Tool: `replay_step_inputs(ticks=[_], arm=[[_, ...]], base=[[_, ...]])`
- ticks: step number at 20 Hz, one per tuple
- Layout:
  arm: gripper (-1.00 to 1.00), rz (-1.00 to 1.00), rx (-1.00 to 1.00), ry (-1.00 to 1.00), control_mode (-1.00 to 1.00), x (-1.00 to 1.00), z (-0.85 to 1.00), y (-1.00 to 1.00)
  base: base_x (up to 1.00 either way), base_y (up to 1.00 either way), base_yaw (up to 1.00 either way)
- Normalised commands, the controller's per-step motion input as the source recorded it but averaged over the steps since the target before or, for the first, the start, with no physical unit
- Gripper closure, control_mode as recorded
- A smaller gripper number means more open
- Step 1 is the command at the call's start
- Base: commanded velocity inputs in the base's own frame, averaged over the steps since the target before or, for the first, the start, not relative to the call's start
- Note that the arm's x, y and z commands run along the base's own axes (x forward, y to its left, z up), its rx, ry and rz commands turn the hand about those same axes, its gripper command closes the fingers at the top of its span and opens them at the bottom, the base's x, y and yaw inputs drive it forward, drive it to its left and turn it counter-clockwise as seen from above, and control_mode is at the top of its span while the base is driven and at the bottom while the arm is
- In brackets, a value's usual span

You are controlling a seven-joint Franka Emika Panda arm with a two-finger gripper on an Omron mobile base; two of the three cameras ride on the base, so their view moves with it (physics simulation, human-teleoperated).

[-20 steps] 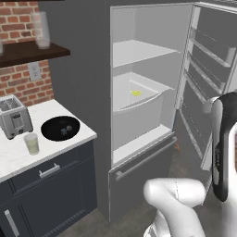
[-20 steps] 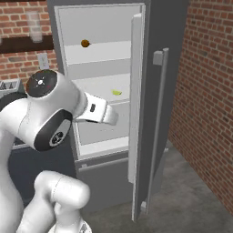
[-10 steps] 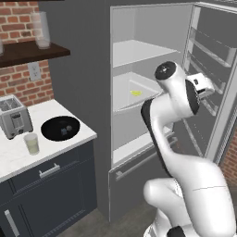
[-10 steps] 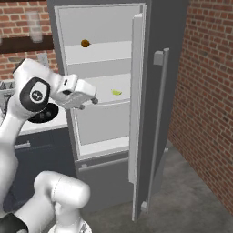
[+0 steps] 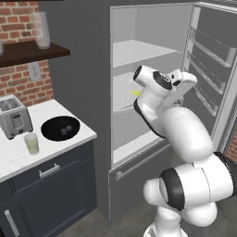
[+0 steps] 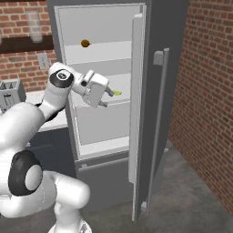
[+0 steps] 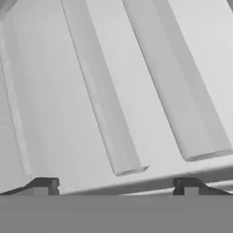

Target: Grab a lemon wedge from the fridge and one ice cube from the ice bowl, and put them in the glass of lemonade.

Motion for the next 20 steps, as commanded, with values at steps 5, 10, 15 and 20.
replay_step_inputs(ticks=[5,10,15,20], arm=[[-1.00,-0.18,-0.08,0.07,-1.00,0.71,-0.31,-0.77],[-1.00,-0.08,-0.03,0.02,-1.00,0.66,-0.36,-0.76],[-1.00,-0.03,0.00,0.00,-1.00,0.29,-0.36,-0.77],[-1.00,-0.02,0.00,-0.04,-1.00,0.00,-0.21,-0.85]], base=[[0.00,0.00,0.00],[0.00,0.00,0.00],[0.00,0.00,0.00],[0.00,0.00,0.00]])
